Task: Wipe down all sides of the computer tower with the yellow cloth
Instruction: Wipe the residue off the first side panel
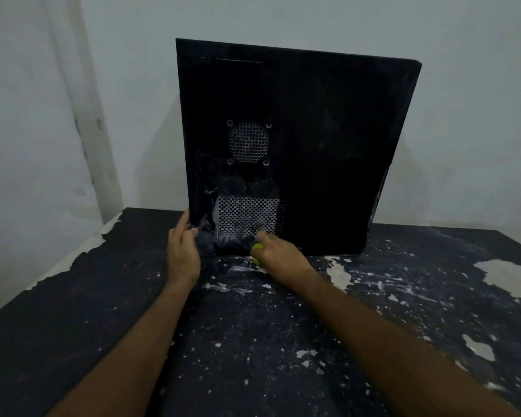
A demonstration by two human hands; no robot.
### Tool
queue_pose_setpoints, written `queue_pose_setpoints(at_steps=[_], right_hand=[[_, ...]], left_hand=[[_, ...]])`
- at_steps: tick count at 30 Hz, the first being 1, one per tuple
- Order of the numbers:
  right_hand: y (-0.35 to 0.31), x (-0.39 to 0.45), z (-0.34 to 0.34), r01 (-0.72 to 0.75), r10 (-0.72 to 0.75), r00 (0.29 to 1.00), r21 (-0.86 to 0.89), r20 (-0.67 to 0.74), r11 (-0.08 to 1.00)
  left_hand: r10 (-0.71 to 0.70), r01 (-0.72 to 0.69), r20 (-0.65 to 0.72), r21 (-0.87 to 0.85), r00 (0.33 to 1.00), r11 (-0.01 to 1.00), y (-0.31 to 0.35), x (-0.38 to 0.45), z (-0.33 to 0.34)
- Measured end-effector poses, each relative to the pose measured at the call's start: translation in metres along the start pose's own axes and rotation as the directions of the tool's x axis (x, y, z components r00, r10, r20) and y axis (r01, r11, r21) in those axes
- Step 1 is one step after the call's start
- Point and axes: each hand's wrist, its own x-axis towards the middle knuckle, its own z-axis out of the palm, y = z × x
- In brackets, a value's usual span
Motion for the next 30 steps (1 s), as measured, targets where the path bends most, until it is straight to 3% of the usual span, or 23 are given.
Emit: queue_pose_setpoints(at_steps=[6,10,13,19,22,24,25,27,30], right_hand=[[0.039,-0.034,-0.005,-0.061,0.064,0.995,-0.051,0.071,0.997],[0.026,-0.018,-0.016,0.079,-0.066,0.991,-0.115,0.114,0.990],[-0.002,0.004,-0.016,0.120,-0.114,0.992,-0.108,0.060,0.987],[-0.013,0.006,-0.008,0.064,-0.054,0.993,0.090,-0.107,0.994],[0.009,-0.014,-0.009,-0.059,0.071,0.995,0.175,-0.064,0.983],[0.016,-0.026,-0.015,-0.172,0.194,0.980,0.335,-0.033,0.927],[0.016,-0.031,-0.019,-0.226,0.271,0.962,0.441,-0.041,0.868],[0.012,-0.033,-0.030,-0.260,0.406,0.912,0.677,-0.063,0.689],[0.000,-0.025,-0.042,-0.192,0.534,0.844,0.908,-0.041,0.373]], left_hand=[[-0.103,0.103,0.009,-0.040,0.995,0.994,-0.034,0.023,-0.007],[-0.106,0.104,-0.033,-0.044,0.994,0.994,-0.023,0.016,-0.005],[-0.104,0.101,-0.026,-0.094,0.994,0.990,-0.022,0.016,-0.005],[-0.143,0.125,-0.109,-0.157,0.984,0.980,-0.016,0.012,-0.004],[-0.038,0.039,-0.273,-0.003,0.961,0.999,-0.005,0.002,-0.002],[0.071,-0.042,-0.324,0.094,0.944,0.995,0.007,-0.009,0.000],[0.146,-0.112,-0.294,0.128,0.945,0.985,0.013,-0.015,0.002],[0.260,-0.242,-0.097,0.161,0.961,0.957,0.024,-0.032,0.010],[0.201,-0.249,0.342,0.103,0.918,0.963,0.029,-0.060,0.030]])
